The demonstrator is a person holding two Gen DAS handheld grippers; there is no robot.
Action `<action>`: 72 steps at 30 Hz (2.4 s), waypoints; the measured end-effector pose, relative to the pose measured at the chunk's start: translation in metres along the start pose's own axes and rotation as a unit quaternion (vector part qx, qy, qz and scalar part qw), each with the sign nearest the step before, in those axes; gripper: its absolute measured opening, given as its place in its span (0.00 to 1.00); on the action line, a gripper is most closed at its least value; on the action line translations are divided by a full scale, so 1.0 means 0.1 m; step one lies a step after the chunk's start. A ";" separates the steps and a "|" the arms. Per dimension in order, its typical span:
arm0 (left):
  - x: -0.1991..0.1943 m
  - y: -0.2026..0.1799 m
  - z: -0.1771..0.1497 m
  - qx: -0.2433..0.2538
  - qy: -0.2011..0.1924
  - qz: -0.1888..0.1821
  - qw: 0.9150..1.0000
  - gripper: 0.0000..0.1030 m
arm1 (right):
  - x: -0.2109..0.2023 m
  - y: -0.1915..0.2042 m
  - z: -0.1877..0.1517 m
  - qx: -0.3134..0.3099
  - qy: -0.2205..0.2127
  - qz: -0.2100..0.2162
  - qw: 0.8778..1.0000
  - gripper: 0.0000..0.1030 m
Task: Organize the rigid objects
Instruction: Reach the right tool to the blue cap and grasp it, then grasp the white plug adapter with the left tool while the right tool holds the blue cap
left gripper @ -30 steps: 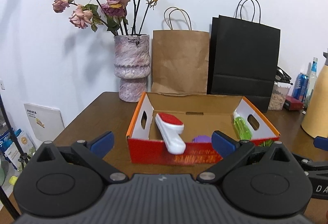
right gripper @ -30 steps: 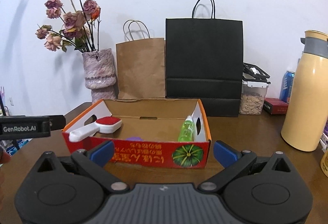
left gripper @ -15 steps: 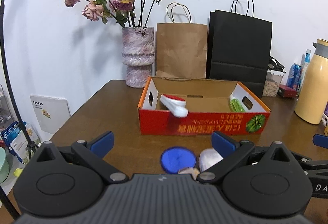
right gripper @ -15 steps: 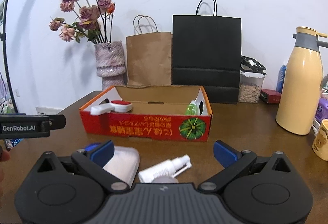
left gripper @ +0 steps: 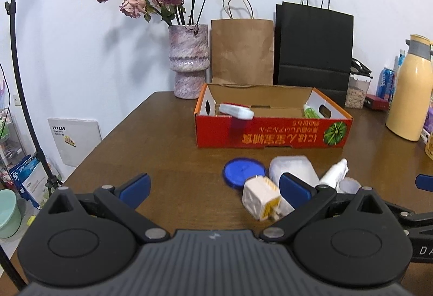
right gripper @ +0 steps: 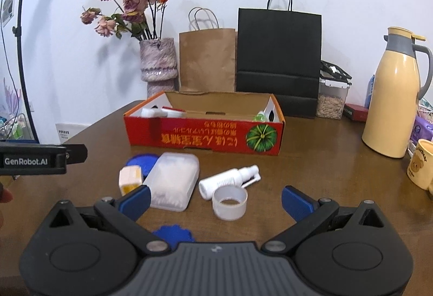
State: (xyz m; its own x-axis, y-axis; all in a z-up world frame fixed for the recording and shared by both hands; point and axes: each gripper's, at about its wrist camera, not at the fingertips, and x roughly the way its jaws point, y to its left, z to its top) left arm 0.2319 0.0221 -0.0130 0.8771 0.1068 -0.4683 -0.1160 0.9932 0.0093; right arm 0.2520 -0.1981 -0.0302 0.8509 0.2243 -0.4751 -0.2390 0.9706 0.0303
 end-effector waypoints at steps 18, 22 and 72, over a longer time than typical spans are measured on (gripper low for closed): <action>-0.14 0.10 -0.33 0.006 0.024 0.008 1.000 1.00 | -0.03 0.23 -0.28 -0.025 0.041 0.005 0.999 0.99; -0.14 0.15 -0.35 0.003 0.026 0.008 1.000 1.00 | 0.08 0.28 -0.30 -0.030 0.059 0.012 0.998 0.95; 0.38 -0.26 -0.19 0.008 0.046 0.023 0.999 1.00 | 0.41 -0.20 -0.01 -0.021 0.022 0.010 0.999 0.51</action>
State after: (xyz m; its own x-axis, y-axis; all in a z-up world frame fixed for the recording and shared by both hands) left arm 0.2600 0.0000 -0.0476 0.8246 0.1478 -0.5461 -0.1460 0.9882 0.0468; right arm 0.2909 -0.2081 -0.0509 0.8246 0.2380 -0.5131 -0.2751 0.9614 0.0039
